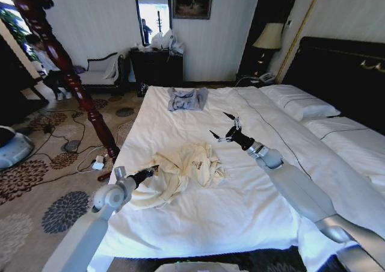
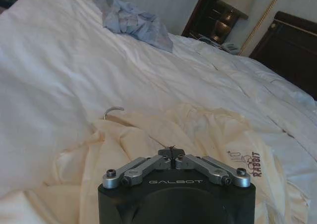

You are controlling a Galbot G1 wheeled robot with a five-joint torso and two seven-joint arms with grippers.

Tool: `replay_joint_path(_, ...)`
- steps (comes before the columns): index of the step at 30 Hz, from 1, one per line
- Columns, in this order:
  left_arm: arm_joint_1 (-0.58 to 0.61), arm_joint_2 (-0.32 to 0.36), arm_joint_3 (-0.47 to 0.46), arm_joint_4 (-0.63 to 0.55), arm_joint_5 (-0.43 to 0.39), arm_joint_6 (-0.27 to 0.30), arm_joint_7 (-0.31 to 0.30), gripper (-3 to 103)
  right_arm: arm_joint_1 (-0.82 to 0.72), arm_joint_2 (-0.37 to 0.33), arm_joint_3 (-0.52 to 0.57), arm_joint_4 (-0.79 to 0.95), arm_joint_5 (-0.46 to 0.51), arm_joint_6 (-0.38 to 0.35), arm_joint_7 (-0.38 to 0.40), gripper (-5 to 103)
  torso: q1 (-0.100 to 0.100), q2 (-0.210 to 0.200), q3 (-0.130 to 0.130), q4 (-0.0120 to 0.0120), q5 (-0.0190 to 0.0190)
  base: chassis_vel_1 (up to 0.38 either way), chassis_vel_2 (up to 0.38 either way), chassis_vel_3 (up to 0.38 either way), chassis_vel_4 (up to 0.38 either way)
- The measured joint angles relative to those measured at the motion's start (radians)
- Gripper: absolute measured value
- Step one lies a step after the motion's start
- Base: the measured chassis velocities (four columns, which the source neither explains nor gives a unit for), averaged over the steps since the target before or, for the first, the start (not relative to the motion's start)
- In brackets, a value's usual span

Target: Pick up the clothes from the bed and hang them on the clothes hanger.

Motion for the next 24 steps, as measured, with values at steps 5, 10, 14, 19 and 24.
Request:
replay_joint_path(5,0.028,-0.012,0.006,0.006,0.035,0.0,-0.008,0,0.0,0.001,0.001,0.003,-0.002,-0.003,0.004,100,0.0,0.0,0.0,0.0,0.0,0.0,0.0,0.0,0.0)
replay_joint_path(10,0.038,-0.047,0.01,0.026,0.064,-0.002,-0.04,-1,-0.005,0.0,0.001,0.007,-0.004,-0.004,0.006,100,0.0,0.0,0.0,0.0001,-0.0003,0.0,0.0,0.0,0.0)
replay_joint_path(14,0.024,-0.058,0.015,0.039,0.067,-0.008,-0.046,15,-0.014,-0.003,0.005,0.009,-0.008,-0.004,0.006,100,0.0,0.0,0.0,0.0,-0.0001,0.0,0.0,0.0,0.0)
replay_joint_path(19,-0.004,-0.077,0.039,0.072,0.089,-0.009,-0.047,31,-0.017,-0.003,0.006,0.011,-0.01,-0.005,0.007,100,0.0,0.0,0.0,0.0,0.0,0.0,0.0,0.0,0.0)
replay_joint_path(24,-0.023,-0.099,0.077,0.116,0.123,-0.002,-0.047,47,-0.015,-0.001,0.005,0.012,-0.011,-0.008,0.008,100,0.0,0.0,0.0,0.0001,0.0,0.0,0.0,0.0,0.0)
